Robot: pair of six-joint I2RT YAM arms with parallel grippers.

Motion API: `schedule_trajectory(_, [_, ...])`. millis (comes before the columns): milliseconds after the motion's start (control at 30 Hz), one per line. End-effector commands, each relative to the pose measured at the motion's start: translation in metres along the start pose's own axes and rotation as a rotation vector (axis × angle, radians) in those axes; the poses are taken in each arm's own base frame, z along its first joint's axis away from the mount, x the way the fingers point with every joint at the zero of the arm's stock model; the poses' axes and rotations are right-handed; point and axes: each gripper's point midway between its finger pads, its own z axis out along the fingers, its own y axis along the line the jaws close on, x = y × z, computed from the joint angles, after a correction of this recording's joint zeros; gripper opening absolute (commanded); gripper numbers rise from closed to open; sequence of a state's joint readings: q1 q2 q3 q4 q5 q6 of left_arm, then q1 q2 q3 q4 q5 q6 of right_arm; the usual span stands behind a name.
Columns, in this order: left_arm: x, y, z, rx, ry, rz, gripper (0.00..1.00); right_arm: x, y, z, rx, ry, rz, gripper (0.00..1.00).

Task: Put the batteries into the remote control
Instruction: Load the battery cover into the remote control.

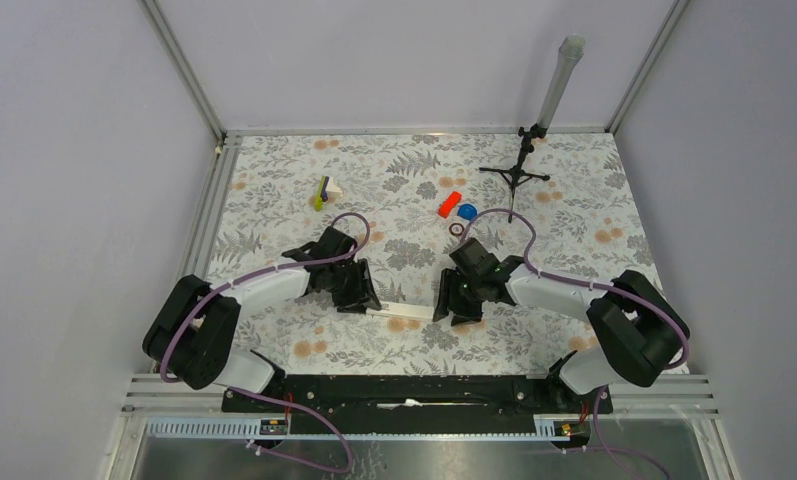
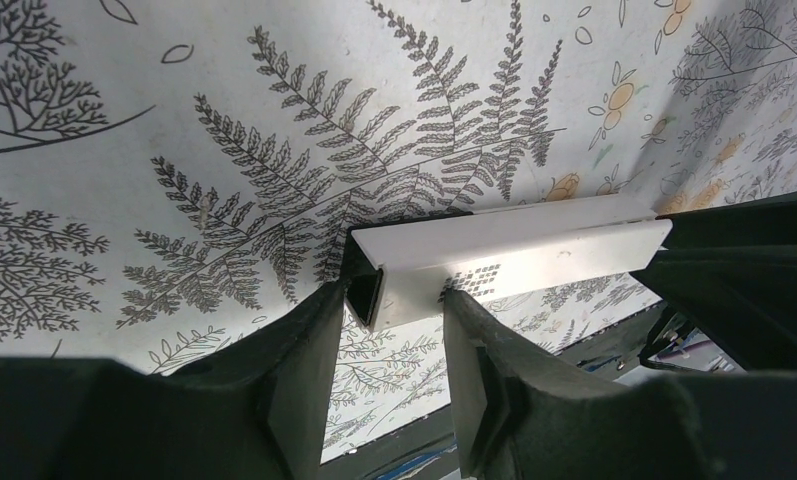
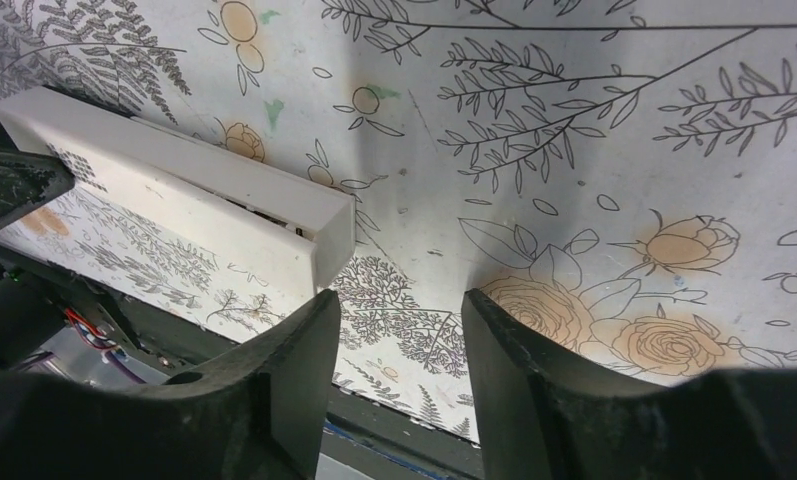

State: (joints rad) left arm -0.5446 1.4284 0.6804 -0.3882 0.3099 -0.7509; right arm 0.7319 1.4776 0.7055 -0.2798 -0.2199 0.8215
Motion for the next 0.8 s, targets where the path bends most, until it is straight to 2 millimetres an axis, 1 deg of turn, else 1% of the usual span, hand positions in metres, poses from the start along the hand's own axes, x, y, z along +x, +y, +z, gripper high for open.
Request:
schedule_trajectory(0, [0.0,0.034,0.005,-0.155,-0.014,0.011,0.43,-0.019,0.032,-0.016,-0.128,-0.079,-0.048,0.59])
schedule_trajectory(100, [-0.001,0.033,0.005,-0.155,-0.014,0.014,0.43,-0.019,0.043,-0.019,-0.188,-0.083,-0.064,0.6])
schedule_trajectory(167, [-0.001,0.032,0.005,-0.152,-0.015,0.014,0.43,-0.019,0.043,-0.017,-0.186,-0.071,-0.064,0.59])
schedule_trajectory(233, [-0.001,0.032,0.005,-0.152,-0.015,0.016,0.43,-0.017,0.042,-0.014,-0.181,-0.06,-0.06,0.55])
schedule_trajectory(300, [-0.002,0.032,0.006,-0.152,-0.014,0.016,0.43,-0.016,0.042,-0.013,-0.179,-0.054,-0.057,0.5])
schedule_trajectory(367, [-0.002,0.032,0.006,-0.152,-0.016,0.017,0.43,-0.016,0.035,-0.014,-0.151,-0.059,-0.049,0.45])
schedule_trajectory(400, [-0.003,0.031,0.006,-0.151,-0.018,0.018,0.43,-0.016,0.029,-0.014,-0.119,-0.065,-0.045,0.44])
schedule_trajectory(500, [-0.003,0.031,0.006,-0.149,-0.016,0.018,0.43,-0.019,0.01,-0.017,-0.022,-0.096,-0.057,0.44])
schedule_trajectory(567, [-0.003,0.03,0.007,-0.147,-0.011,0.018,0.43,-0.018,0.003,-0.019,0.004,-0.103,-0.071,0.44])
schedule_trajectory(600, [-0.002,0.03,0.007,-0.146,-0.009,0.019,0.43,-0.017,0.002,-0.02,0.001,-0.105,-0.073,0.44])
schedule_trajectory(667, [-0.003,0.03,0.007,-0.146,-0.01,0.02,0.43,-0.017,0.006,-0.022,-0.022,-0.11,-0.079,0.45])
schedule_trajectory(700, [-0.002,0.031,0.007,-0.147,-0.01,0.02,0.43,-0.018,0.016,-0.025,-0.073,-0.115,-0.089,0.47])
schedule_trajectory(767, [-0.002,0.031,0.007,-0.147,-0.009,0.02,0.43,-0.019,0.029,-0.027,-0.141,-0.124,-0.09,0.51])
